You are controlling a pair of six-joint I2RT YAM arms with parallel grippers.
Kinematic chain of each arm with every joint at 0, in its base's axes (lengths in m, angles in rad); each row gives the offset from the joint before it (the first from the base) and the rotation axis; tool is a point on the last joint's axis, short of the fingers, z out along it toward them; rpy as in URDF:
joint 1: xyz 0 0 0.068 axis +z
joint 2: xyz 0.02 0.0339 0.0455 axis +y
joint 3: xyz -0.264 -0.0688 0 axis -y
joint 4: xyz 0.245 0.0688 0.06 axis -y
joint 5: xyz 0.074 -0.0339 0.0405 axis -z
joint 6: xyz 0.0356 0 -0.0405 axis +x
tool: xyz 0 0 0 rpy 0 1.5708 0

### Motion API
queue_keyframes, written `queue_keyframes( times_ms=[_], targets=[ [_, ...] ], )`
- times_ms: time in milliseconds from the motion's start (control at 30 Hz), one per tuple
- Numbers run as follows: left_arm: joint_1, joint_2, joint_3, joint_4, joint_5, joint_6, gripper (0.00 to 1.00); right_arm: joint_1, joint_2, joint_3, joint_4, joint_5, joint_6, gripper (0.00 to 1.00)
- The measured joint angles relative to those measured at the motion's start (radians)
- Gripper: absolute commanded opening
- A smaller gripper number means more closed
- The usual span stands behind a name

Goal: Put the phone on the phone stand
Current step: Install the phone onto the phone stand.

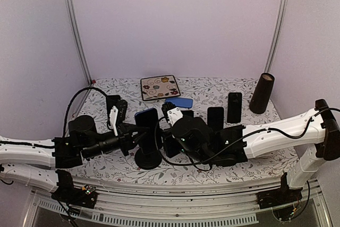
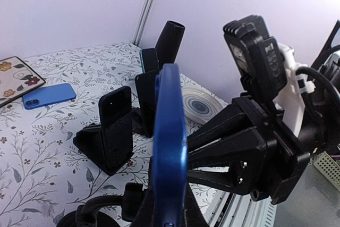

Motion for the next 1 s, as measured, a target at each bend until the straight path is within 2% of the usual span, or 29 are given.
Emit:
queue_keyframes(
  times_ms=[100, 167, 400, 700, 1000],
  targets=[
    [0.000, 0.000, 0.000, 0.000, 0.005, 0.000, 0.00, -0.003, -0.008, 0.000, -0.013, -0.012, 0.000, 0.18],
    [0.000, 0.000, 0.000, -0.001, 0.008, 0.000, 0.00, -0.006, -0.011, 0.000, -0.019, -0.024, -0.001, 0.23],
    [0.000, 0.000, 0.000, -0.006, 0.024, 0.005, 0.00, -0.016, -0.032, 0.000, -0.059, -0.057, -0.004, 0.25],
    [-0.001, 0.005, 0.000, -0.010, 0.042, 0.028, 0.00, -0.059, -0.064, 0.000, -0.110, -0.197, -0.004, 0.27],
    [-0.001, 0.008, 0.008, -0.021, 0.054, 0.053, 0.00, -0.095, -0.067, 0.061, -0.230, -0.298, -0.010, 0.34]
  ],
)
